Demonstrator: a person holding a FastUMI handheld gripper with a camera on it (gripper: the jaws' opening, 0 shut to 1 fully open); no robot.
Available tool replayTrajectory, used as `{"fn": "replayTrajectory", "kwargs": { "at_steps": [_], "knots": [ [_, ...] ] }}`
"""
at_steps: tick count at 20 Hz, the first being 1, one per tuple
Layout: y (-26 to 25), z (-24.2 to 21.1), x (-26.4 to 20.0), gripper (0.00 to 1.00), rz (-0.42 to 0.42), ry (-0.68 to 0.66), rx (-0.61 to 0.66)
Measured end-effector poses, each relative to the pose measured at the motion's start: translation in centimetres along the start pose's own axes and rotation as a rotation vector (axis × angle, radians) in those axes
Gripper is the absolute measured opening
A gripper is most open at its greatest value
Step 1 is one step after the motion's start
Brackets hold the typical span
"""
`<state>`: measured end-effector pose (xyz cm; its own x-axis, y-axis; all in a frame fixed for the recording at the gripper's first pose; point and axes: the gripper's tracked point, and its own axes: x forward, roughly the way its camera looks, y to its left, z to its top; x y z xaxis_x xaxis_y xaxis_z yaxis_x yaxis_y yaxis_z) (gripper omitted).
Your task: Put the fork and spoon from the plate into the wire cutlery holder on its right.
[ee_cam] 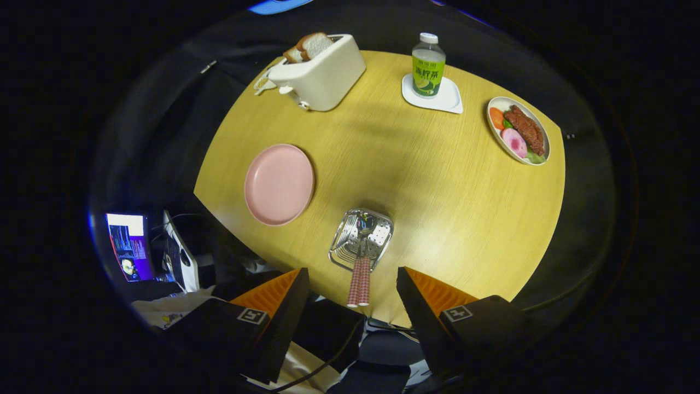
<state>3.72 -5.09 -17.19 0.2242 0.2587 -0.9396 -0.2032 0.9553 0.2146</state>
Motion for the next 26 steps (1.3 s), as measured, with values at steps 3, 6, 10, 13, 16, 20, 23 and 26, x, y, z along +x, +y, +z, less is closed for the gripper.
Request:
{"fn": "replayTrajectory", "kwargs": {
  "at_steps": [3,6,10,13,16,20,23,26],
  "knots": [
    [1.7,0.1,-2.6,1.0,0.019,-0.118,0.005],
    [3.1,-0.1,-5.2,1.0,0.013,-0.274,0.026],
    [3.7,1.8,-9.4,1.0,-0.03,-0.526,0.085],
    [4.5,3.7,-12.7,0.99,-0.073,-0.723,0.116],
    [5.8,4.4,-15.7,0.99,-0.119,-0.896,0.131],
    [7.8,5.0,-18.8,0.99,-0.202,-1.071,0.076],
    [8.8,5.4,-21.0,0.99,-0.276,-1.181,0.046],
    [9.9,5.8,-23.7,1.0,-0.298,-1.322,0.075]
  ]
}}
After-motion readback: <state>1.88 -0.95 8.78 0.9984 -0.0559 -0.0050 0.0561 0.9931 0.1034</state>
